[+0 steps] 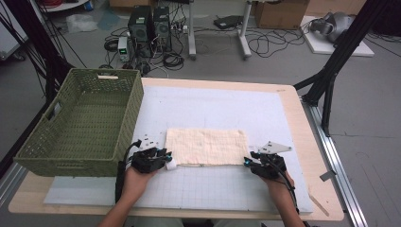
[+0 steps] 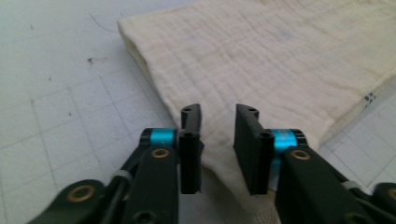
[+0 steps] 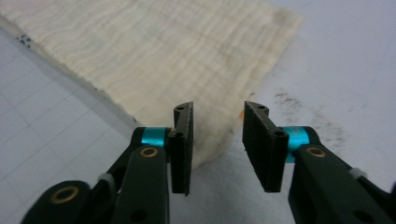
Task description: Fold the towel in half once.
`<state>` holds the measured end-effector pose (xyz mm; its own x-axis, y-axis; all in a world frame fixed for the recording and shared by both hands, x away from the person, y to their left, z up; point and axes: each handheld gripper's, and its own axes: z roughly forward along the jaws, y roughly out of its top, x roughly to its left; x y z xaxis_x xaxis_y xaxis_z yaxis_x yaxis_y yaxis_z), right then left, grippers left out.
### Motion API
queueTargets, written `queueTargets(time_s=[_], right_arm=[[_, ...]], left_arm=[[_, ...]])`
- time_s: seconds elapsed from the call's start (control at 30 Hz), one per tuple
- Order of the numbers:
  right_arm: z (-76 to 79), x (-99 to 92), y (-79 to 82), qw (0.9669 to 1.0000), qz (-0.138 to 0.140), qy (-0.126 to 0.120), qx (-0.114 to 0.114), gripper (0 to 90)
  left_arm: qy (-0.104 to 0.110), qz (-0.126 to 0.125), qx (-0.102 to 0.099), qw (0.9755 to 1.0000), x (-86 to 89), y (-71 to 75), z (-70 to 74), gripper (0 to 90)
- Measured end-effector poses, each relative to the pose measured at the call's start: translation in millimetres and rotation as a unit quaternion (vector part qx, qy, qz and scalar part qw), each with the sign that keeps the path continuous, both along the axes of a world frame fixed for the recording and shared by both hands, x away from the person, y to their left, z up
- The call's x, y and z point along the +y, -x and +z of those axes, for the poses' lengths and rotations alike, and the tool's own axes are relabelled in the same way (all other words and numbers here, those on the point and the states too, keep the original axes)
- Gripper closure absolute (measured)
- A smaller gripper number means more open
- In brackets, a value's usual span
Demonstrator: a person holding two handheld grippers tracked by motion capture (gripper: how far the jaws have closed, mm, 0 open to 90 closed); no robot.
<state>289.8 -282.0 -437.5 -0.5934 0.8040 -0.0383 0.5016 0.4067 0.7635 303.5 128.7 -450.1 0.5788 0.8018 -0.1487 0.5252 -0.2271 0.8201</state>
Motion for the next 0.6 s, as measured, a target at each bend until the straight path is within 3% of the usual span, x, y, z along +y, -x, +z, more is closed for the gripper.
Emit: queueTargets(time_s=[0.07,0.13,0.27,0.33,0.43,0.53,0.6], right_arm=[[5.3,-6.9,0.8,0.9998,-0.009,-0.002,-0.018,52.9],[9.5,-14.2,1.4,0.9992,-0.023,-0.007,-0.034,44.5],[17.0,-28.4,3.9,0.9972,-0.045,-0.028,-0.053,32.8],[20.0,-32.8,5.1,0.9966,-0.049,-0.03,-0.059,28.0],[22.0,-36.6,6.4,0.996,-0.05,-0.033,-0.066,21.7],[22.4,-38.3,5.5,0.9963,-0.045,-0.033,-0.066,17.3],[22.6,-38.0,4.0,0.9962,-0.041,-0.039,-0.067,13.7]], left_arm=[[0.027,0.002,-0.006,0.9996,6.2,-2.5,0.5,67.6],[0.052,-0.004,-0.03,0.9982,11.7,-3.8,2.4,66.0],[0.072,-0.03,-0.114,0.9904,14.3,-5.3,10.7,61.8],[0.09,-0.025,-0.113,0.9892,14.5,-9.3,18.6,54.0],[0.105,-0.001,-0.106,0.9888,15.4,-14.7,27.2,32.9],[0.108,0.002,-0.113,0.9876,15.0,-15.6,28.3,14.5],[0.107,-0.004,-0.107,0.9885,14.1,-16.1,26.8,14.6]])
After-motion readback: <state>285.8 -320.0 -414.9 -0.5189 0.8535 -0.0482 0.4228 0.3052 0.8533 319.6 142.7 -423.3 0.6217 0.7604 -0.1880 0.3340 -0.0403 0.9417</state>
